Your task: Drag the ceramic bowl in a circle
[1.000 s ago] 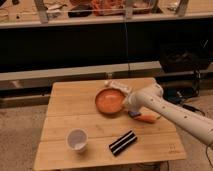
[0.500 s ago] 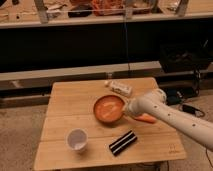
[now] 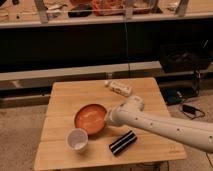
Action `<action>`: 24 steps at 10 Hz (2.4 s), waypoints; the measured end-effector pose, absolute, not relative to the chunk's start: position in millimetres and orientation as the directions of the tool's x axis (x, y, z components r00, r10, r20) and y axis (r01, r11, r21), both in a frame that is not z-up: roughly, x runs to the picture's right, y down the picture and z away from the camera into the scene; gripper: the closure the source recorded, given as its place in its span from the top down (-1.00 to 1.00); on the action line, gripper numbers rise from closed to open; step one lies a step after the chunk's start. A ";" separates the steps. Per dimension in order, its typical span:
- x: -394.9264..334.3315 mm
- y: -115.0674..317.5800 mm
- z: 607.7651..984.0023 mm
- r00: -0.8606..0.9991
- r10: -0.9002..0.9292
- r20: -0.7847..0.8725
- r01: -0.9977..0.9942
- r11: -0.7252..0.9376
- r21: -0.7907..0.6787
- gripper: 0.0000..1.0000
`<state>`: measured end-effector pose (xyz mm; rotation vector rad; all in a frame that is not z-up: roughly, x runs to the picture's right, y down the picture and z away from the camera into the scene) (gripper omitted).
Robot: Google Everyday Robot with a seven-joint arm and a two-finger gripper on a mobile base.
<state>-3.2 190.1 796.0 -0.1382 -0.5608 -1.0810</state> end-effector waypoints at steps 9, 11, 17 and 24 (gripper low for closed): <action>45.2 99.4 899.0 0.412 -0.796 0.443 0.851 0.510 0.124 -0.97; 67.6 97.1 899.5 0.441 -0.783 0.438 0.840 0.532 0.106 -0.97; 74.5 156.2 814.4 0.453 -0.779 0.434 0.836 0.541 0.098 -0.97; 45.0 209.4 761.5 0.412 -0.794 0.447 0.848 0.514 0.130 -0.97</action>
